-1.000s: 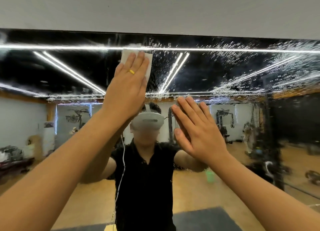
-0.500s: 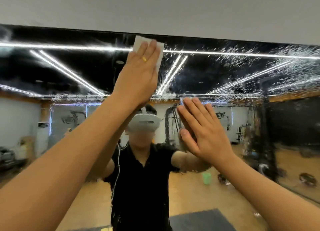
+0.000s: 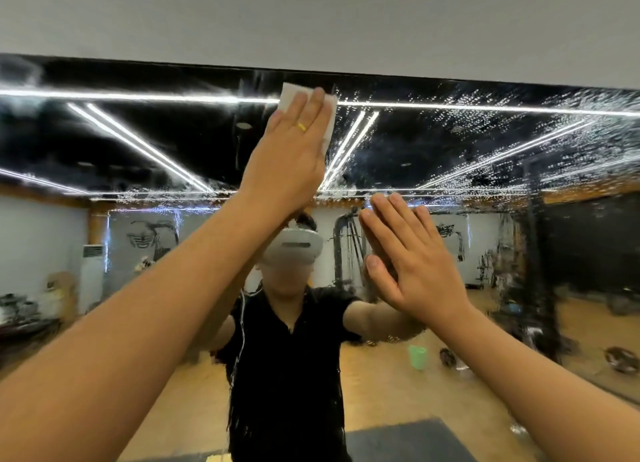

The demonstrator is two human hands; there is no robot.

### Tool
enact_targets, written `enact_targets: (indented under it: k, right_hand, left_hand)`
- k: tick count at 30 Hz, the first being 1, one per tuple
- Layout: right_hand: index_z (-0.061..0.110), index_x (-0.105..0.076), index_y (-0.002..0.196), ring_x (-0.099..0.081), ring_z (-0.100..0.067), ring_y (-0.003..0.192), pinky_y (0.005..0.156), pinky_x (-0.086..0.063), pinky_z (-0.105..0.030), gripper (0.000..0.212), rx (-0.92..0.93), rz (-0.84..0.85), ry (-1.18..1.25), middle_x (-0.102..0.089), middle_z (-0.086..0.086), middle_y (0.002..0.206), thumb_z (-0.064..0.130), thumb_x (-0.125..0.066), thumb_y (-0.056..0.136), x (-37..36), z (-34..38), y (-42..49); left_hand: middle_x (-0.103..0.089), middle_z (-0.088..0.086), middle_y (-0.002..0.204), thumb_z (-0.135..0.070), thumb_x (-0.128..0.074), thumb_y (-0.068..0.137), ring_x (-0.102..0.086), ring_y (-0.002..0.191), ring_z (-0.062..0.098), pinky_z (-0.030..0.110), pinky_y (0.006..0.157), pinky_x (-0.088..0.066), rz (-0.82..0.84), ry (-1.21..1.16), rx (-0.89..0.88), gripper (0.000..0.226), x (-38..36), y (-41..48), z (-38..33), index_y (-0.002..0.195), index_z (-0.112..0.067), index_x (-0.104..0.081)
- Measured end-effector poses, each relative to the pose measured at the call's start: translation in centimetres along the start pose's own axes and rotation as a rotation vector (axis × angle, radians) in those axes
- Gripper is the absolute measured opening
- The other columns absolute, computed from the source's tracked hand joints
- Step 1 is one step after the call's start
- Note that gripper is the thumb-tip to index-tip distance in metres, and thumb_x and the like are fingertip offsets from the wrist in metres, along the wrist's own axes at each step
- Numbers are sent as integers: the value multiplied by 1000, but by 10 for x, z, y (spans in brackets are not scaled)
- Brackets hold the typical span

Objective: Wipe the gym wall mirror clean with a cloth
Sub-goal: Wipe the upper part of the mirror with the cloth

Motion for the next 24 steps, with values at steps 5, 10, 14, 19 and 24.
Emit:
enact_targets:
  k: [5, 10, 14, 19, 24]
  right_hand:
    - [15, -34, 160, -17, -24, 158, 127, -18, -54, 63, -5, 24, -5, -24, -7, 169, 40, -42, 103, -2, -1, -1]
    - [14, -35, 159, -17, -24, 158, 127, -18, -54, 62, -6, 25, -8, -25, -8, 169, 40, -42, 103, 0, 0, -1]
    - [14, -34, 160, -17, -25, 158, 127, -16, -53, 63, -6, 28, -5, -24, -9, 169, 39, -41, 103, 0, -3, -2]
    - [14, -35, 159, -19, -26, 158, 127, -18, -55, 62, -4, 22, -2, -25, -9, 169, 39, -41, 103, -1, 1, 2]
    - [14, -35, 160, -18, -26, 158, 126, -19, -56, 62, -8, 32, -7, -25, -8, 169, 40, -40, 104, -2, -2, 1]
  left_hand:
    - [-5, 8, 174, -21, -27, 112, -3, 160, 26, 43, 128, -2, -5, 27, -6, 57, 4, 47, -5, 166, -11, -11]
    - [-5, 7, 174, -24, -25, 112, -3, 160, 25, 43, 128, -2, -2, 46, -15, 57, -1, 32, -5, 166, -12, -9]
    - [-13, 10, 172, -21, -33, 110, -9, 160, 26, 42, 127, -3, -56, 54, -38, 58, -6, -6, -10, 164, -9, -17]
    - [-13, 9, 172, -21, -32, 110, -9, 160, 25, 41, 127, -2, -49, 51, -50, 57, -2, -3, -5, 164, -10, -17]
    - [-7, 6, 174, -27, -24, 113, -5, 160, 24, 42, 128, -4, -23, 57, -57, 56, 2, 36, -10, 166, -12, -11]
Point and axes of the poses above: each hand's wrist, its own y-axis towards the middle knuckle, its own x-axis out of the back of the hand, z = x × y, the point moved 10 cm from there along y, towards the middle knuckle
